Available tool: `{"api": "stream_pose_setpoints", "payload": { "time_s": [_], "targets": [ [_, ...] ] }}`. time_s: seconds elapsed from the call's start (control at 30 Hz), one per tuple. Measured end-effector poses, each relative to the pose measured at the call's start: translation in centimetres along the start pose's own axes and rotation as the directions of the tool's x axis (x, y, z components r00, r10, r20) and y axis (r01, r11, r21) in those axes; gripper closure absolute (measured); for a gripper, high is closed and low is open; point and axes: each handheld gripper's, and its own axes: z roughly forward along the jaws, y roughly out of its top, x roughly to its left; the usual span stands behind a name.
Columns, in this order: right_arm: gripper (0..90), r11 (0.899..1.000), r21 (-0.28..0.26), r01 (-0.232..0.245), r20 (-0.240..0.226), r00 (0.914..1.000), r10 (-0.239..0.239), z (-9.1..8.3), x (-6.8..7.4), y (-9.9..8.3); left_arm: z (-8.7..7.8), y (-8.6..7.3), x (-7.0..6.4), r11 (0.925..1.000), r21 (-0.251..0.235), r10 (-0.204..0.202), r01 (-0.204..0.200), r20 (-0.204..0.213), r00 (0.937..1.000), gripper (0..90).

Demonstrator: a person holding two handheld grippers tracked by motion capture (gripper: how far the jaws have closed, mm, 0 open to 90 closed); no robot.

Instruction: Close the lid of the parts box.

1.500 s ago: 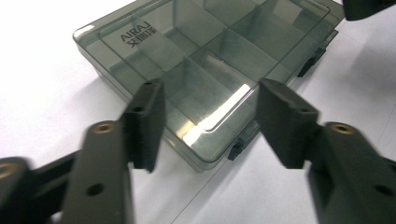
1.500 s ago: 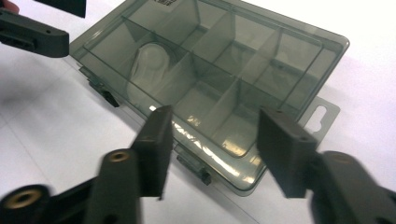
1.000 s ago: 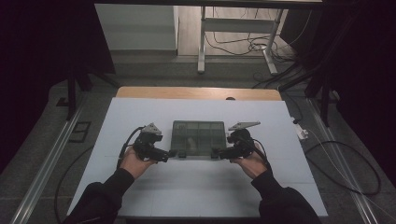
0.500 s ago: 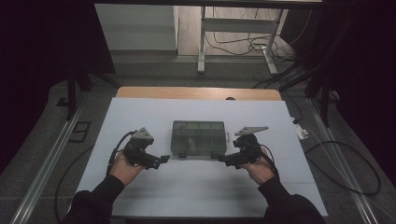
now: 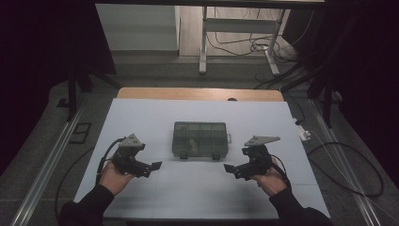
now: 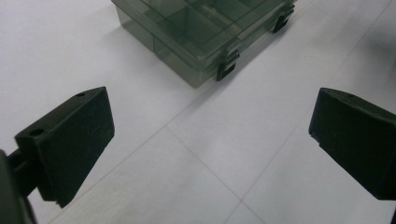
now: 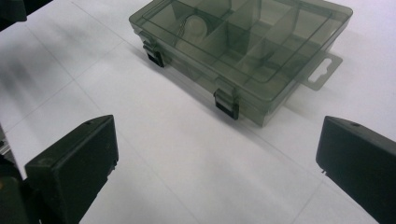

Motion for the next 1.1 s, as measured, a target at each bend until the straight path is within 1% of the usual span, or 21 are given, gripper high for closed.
{"api": "stream_pose_setpoints", "payload": {
  "time_s": [0.17,0.2,0.23,0.27,0.43,0.53,0.7,0.83,0.97,1.1],
  "targets": [
    [0.0,1.000,-0.002,-0.003,0.012,0.9999,0.003,-0.9,0.0,-0.7,-1.1,-1.1,-0.1,0.9999,-0.012,-0.012,0.012,-0.010,0.9999,0.3],
    [0.0,1.000,-0.002,-0.003,0.012,0.9999,0.003,-0.9,0.0,-0.7,-1.1,-1.1,-0.1,0.9999,-0.012,-0.012,0.012,-0.010,0.9999,0.2],
    [0.0,1.000,0.002,-0.004,0.016,0.9999,0.004,-1.2,0.0,-1.1,-1.6,-1.5,-0.2,0.9998,-0.015,-0.016,0.016,-0.014,0.9998,0.2],
    [0.0,1.000,0.002,-0.004,0.016,0.9999,0.004,-1.2,0.0,-1.1,-1.6,-1.5,-0.2,0.9998,-0.015,-0.016,0.016,-0.014,0.9998,0.2],
    [0.0,1.000,0.015,-0.006,0.030,0.9995,0.006,-2.3,0.0,-2.4,-3.0,-2.8,-0.3,0.9990,-0.029,-0.034,0.033,-0.038,0.9987,0.0],
    [0.0,1.000,0.015,-0.013,0.030,0.9995,0.013,-2.7,0.0,-2.8,-3.5,-3.2,-0.4,0.9985,-0.036,-0.043,0.042,-0.043,0.9982,0.0],
    [0.0,1.000,-0.010,-0.024,0.028,0.9993,0.025,-3.9,0.2,-3.8,-4.5,-4.2,-0.6,0.9974,-0.042,-0.060,0.058,-0.058,0.9965,0.0],
    [0.0,0.999,-0.023,-0.033,0.044,0.9985,0.034,-4.6,0.3,-4.6,-5.0,-4.7,-0.7,0.9970,-0.043,-0.068,0.065,-0.071,0.9952,0.0],
    [0.0,0.998,-0.036,-0.052,0.062,0.9966,0.054,-5.4,0.2,-5.4,-5.6,-5.2,-0.8,0.9962,-0.051,-0.075,0.071,-0.085,0.9935,0.0],
    [0.0,0.997,-0.038,-0.062,0.092,0.9936,0.065,-6.1,0.1,-6.1,-6.3,-5.8,-0.9,0.9951,-0.060,-0.085,0.079,-0.099,0.9914,0.0]
  ]
}}
